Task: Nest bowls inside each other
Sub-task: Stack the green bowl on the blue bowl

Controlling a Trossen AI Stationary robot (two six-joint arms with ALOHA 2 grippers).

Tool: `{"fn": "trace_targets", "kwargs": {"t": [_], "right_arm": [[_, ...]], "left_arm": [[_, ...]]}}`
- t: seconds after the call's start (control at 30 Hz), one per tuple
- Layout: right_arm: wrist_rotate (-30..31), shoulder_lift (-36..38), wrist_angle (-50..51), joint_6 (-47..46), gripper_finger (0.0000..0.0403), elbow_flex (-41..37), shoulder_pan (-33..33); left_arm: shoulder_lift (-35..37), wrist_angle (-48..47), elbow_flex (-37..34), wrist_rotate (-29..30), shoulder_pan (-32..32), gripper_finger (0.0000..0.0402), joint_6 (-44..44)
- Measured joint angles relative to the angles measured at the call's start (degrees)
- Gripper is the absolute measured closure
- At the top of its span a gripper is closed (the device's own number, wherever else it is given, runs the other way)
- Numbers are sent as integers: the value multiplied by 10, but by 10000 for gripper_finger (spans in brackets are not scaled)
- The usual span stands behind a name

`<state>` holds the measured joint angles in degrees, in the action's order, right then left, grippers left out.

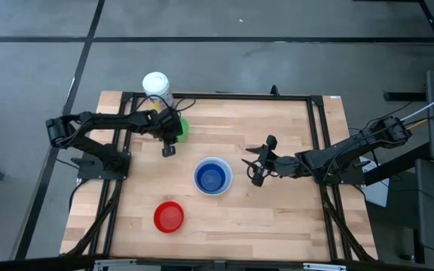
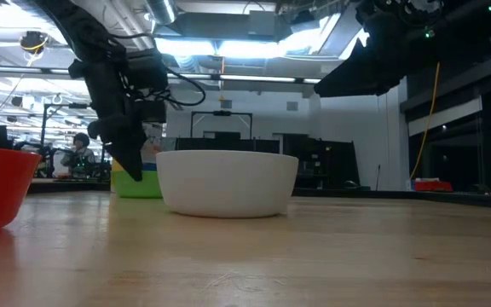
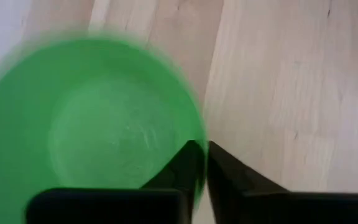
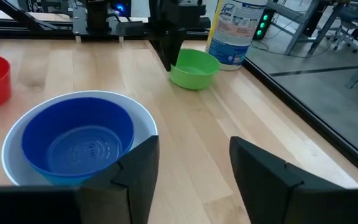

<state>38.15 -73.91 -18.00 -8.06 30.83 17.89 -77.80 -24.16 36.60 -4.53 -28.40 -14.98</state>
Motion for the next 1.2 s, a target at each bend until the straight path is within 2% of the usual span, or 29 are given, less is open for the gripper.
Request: {"fn": "trace_targets", "kwargs": {"t": [0.17, 0.33, 0.5, 0.63, 0.77, 0.93, 1.2], "right_arm": [[19, 0, 0, 10, 225, 0, 0], [20, 0, -4, 17, 231, 0, 0], [30, 0, 15, 13, 221, -3, 0], [30, 7, -2, -16, 208, -40, 2], [35, 19, -59, -35, 199, -90, 7], [35, 21, -124, -34, 197, -127, 7], [30, 21, -133, -17, 206, -128, 7]], "left_arm": [[1, -2, 8, 8, 21, 397, -9], [7, -14, 53, 3, 48, 398, -11], [23, -52, 123, -11, 80, 398, -22], [37, -65, 154, -16, 114, 399, -17], [38, -63, 168, -58, 147, 399, 0], [34, -6, 174, -105, 192, 399, 30], [-9, 7, 174, -88, 248, 400, 59]]}}
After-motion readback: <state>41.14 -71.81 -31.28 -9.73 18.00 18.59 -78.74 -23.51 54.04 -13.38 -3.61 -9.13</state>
